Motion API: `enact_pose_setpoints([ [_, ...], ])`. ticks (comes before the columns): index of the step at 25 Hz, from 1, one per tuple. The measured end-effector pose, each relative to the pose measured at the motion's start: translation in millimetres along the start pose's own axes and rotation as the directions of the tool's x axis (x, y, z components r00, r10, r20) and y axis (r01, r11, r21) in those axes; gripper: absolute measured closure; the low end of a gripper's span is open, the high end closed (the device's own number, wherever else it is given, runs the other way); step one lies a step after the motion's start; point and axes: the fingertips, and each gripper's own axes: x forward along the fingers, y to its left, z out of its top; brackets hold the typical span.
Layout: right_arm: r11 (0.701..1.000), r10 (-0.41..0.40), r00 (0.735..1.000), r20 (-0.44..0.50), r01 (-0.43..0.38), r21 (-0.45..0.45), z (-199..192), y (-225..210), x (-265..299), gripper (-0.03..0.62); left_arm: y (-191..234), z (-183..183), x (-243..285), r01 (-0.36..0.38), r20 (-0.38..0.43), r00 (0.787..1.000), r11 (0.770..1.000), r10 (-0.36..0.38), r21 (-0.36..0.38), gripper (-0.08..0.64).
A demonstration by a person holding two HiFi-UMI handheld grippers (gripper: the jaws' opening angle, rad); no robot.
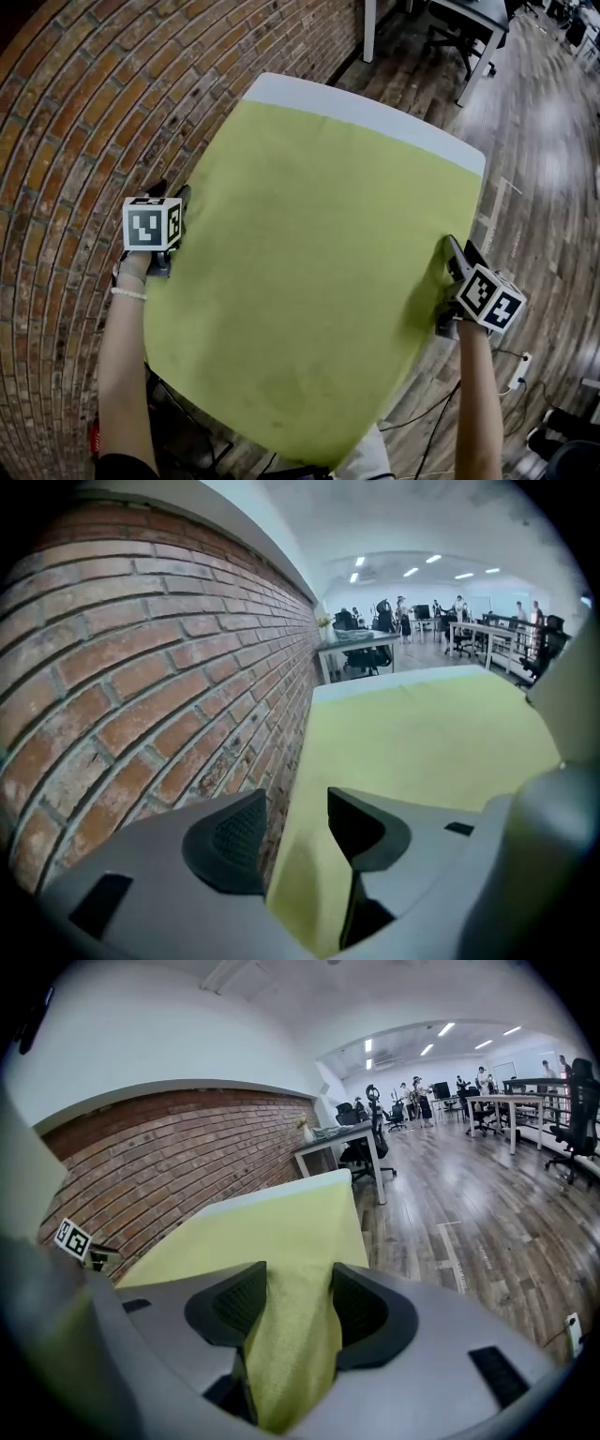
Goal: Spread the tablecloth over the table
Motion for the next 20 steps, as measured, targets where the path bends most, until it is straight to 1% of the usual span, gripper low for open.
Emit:
enact_pose_setpoints([
  [1,1.000,0.002,1.000,0.001,-0.002,0.003,0,0,0,0.356,7,-14,-17,0.008,0.001,1.000,1.000,-0.008,-0.024,0.337],
  [3,1.000,0.005,1.000,0.005,-0.005,0.003,0,1,-2,0.356,22,-54,-52,0.016,-0.023,1.000,0.997,-0.018,-0.081,0.330],
  [5,1.000,0.015,1.000,0.015,-0.015,-0.006,0,2,-8,0.370,35,-101,-83,0.029,-0.080,0.996,0.993,-0.038,-0.118,0.307],
  [8,0.999,0.053,0.998,0.023,-0.052,-0.014,-4,9,-27,0.368,49,-169,-117,0.040,-0.176,0.982,0.989,-0.065,-0.144,0.296],
  [11,0.997,0.082,0.997,0.010,-0.082,0.001,-26,22,-53,0.368,56,-215,-133,0.040,-0.226,0.971,0.981,-0.084,-0.192,0.296],
  [14,0.994,0.105,0.994,-0.011,-0.105,0.022,-56,40,-82,0.368,53,-234,-129,0.052,-0.240,0.965,0.976,-0.104,-0.214,0.296],
  [18,0.994,0.113,0.992,-0.064,-0.113,-0.004,-94,56,-114,0.368,46,-233,-118,0.076,-0.236,0.964,0.979,-0.120,-0.189,0.301],
  [20,0.993,0.114,0.989,-0.088,-0.115,0.003,-109,58,-124,0.370,45,-233,-116,0.109,-0.225,0.961,0.969,-0.160,-0.221,0.301],
])
